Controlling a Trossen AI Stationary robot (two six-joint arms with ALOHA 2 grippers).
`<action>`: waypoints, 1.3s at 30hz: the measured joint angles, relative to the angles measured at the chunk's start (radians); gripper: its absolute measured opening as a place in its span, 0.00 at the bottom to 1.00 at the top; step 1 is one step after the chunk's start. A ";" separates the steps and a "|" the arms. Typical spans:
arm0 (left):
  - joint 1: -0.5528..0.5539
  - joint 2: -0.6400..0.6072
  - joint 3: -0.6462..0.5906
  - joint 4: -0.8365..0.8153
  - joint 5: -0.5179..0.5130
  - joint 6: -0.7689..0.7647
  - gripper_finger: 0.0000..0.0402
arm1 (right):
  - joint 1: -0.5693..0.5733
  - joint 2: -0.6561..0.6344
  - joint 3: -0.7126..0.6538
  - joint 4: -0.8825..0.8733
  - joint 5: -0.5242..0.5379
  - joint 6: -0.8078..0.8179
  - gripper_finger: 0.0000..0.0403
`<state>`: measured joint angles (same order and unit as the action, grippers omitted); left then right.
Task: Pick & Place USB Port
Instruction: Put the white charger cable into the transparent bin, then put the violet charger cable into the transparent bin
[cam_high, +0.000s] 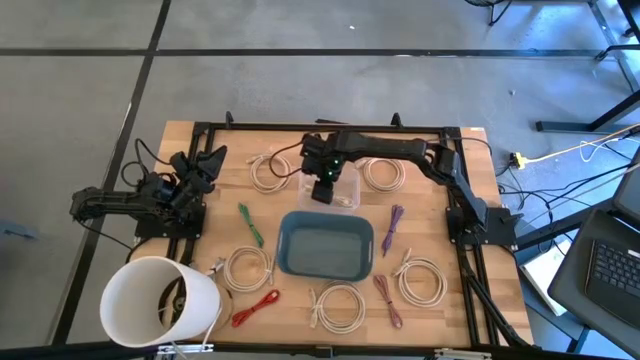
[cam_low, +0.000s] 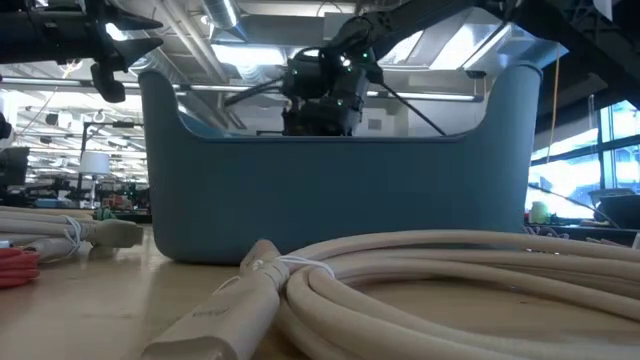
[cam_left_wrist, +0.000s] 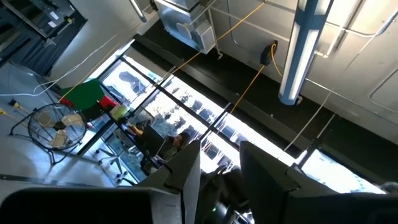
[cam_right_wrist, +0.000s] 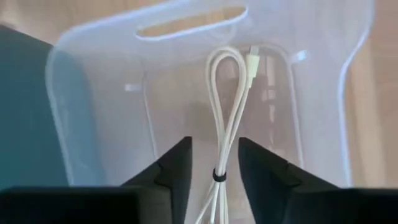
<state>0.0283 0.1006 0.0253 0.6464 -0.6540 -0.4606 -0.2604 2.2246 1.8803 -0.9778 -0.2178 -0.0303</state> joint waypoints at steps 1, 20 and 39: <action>0.000 0.000 0.000 0.001 -0.001 0.000 0.26 | 0.000 0.000 0.013 -0.003 0.000 0.000 0.36; 0.000 0.000 0.000 0.008 0.204 -0.158 0.26 | 0.008 -0.171 0.311 -0.585 0.079 0.181 0.31; 0.000 0.000 0.000 0.007 0.153 -0.145 0.26 | 0.456 -0.825 -0.635 -0.203 0.405 1.372 0.28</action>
<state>0.0281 0.1008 0.0254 0.6537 -0.5013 -0.6053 0.1955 1.4000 1.2450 -1.1807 0.1872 1.3416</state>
